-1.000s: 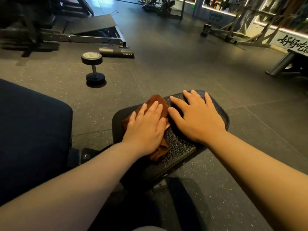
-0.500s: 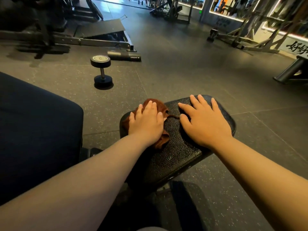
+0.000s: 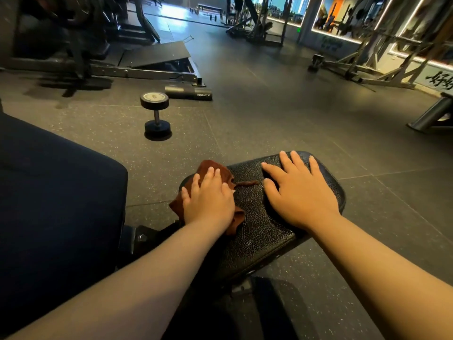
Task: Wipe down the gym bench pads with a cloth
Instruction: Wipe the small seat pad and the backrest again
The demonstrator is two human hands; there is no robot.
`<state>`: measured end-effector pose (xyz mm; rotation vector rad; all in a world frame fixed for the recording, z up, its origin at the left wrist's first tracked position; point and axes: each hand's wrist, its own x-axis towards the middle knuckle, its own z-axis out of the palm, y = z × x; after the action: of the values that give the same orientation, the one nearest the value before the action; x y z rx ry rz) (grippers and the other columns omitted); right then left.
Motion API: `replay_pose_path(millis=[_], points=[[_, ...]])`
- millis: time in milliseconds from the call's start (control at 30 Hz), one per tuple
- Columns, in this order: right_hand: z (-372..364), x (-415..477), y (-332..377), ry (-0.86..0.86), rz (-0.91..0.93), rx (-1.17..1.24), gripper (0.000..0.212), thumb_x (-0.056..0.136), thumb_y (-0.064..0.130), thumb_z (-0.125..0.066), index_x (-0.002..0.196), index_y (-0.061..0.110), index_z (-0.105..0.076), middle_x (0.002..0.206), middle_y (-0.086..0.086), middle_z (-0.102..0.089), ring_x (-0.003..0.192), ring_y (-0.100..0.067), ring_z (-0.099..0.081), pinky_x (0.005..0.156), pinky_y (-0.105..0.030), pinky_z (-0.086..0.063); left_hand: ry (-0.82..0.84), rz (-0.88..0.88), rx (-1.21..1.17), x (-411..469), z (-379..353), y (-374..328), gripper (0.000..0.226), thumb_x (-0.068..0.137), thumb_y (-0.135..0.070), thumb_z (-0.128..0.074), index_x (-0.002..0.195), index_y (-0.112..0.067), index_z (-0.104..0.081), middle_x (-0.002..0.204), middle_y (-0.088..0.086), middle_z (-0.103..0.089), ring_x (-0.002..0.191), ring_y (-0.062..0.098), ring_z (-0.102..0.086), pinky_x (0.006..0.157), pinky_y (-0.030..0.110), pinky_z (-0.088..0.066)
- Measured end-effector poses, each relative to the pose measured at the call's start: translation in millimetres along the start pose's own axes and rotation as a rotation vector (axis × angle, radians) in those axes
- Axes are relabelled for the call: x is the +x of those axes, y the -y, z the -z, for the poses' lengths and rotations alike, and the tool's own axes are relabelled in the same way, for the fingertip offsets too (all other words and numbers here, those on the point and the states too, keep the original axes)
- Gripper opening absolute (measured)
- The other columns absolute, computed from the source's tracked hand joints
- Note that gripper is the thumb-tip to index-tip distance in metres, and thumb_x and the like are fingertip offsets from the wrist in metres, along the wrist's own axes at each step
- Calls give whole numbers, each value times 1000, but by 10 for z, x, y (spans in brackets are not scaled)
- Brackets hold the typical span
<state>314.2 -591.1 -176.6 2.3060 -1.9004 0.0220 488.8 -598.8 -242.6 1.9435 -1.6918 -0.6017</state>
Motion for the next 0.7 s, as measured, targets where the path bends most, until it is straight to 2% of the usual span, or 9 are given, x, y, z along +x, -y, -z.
replay_pose_path(millis=[100,167,233,333,400,467,600,700], points=[[-7,-12,-5,3,3,1,56,102,51,-18,156,38,-22,167,-9,-11,155,-26,-1,124,-53,1,-20,-232,-33,-434,2,77,51,104,-43,-26,155,-34,-27,162,-20,-18,152,7,-6,125,40,-3],[-5,-5,-16,-4,8,-2,56,102,51,-18,157,39,-22,167,-9,-11,155,-27,-1,124,-53,1,-7,-314,-34,-716,43,207,52,103,-46,-21,154,-37,-26,159,-26,-17,150,-1,-3,125,36,-3],[-6,4,-22,-5,7,1,56,102,52,-18,157,38,-21,167,-9,-11,155,-27,-2,124,-52,1,0,-242,-15,-635,48,294,52,104,-45,-19,155,-35,-22,161,-23,-14,150,0,-1,125,37,-3],[-12,1,-15,0,11,-1,57,102,52,-17,157,38,-21,167,-9,-11,155,-27,-1,125,-52,0,-10,36,-28,-193,53,212,55,105,-40,-22,158,-25,-17,167,-10,-8,153,14,-1,125,45,-5],[-10,3,-20,1,12,-6,57,102,52,-18,157,39,-22,167,-10,-11,155,-27,-1,125,-52,0,2,116,-14,4,61,108,56,105,-39,-21,159,-24,-14,167,-7,-4,154,20,0,124,48,-4],[-5,-6,-21,4,17,-13,57,102,52,-18,157,39,-21,167,-10,-11,155,-28,-1,125,-52,1,5,27,24,-67,48,73,56,105,-40,-22,159,-26,-16,167,-9,-6,154,19,0,124,48,-3],[-10,-2,-17,-1,26,-20,57,102,52,-19,157,39,-21,167,-10,-11,155,-28,-1,125,-52,0,-47,-263,-33,-637,18,259,52,104,-44,-26,154,-35,-27,161,-22,-17,151,4,-5,125,36,-1],[-14,-3,-19,-3,19,-5,56,102,52,-20,157,39,-22,167,-11,-11,155,-28,-1,125,-52,0,-31,-200,-71,-468,28,282,49,104,-41,-30,153,-37,-30,161,-23,-19,151,3,-5,125,37,-2]])
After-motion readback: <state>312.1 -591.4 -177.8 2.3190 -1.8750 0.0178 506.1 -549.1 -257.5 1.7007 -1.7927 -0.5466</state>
